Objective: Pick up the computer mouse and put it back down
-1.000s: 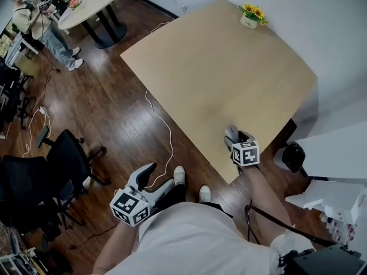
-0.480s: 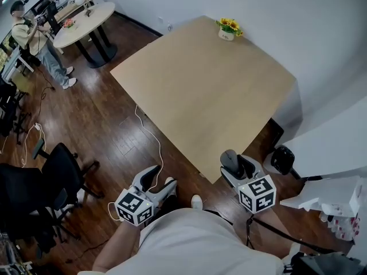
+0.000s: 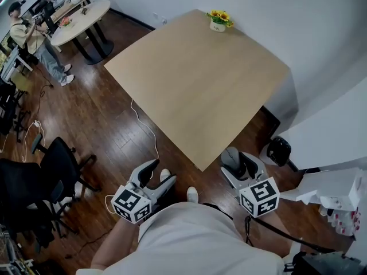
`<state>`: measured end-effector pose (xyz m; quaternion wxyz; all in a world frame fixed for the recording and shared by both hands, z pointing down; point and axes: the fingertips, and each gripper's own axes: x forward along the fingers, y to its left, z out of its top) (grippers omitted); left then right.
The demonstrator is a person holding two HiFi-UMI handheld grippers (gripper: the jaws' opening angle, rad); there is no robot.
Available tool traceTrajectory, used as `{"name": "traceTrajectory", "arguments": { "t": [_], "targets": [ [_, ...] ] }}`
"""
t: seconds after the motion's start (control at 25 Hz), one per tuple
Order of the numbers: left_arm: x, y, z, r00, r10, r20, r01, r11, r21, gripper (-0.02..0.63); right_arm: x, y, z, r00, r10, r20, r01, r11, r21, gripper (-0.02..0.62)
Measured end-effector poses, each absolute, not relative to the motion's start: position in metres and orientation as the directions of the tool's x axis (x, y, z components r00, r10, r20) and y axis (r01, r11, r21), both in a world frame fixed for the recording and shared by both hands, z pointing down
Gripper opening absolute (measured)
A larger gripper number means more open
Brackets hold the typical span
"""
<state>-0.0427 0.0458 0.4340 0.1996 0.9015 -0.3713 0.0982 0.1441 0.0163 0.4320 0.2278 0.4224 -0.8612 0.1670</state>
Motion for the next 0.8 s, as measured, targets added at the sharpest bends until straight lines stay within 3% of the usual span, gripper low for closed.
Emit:
{"name": "traceTrajectory", "arguments": {
  "t": [0.48,0.8],
  "targets": [
    [-0.039,0.047,0.434,0.686,-0.642,0.342,-0.727,-0.626,0.284,0.270,0.162,-0.005,0.449,-0.515,-0.662,0.545,-0.816,0.573,-0.075,0.295],
    [-0.069,0.041,0.442,0.648,-0.666,0.370,-0.762,-0.566,0.314,0.270,0.132,-0.092,0.535,-0.506,-0.595,0.624,-0.814,0.568,-0.118,0.295]
  ]
}}
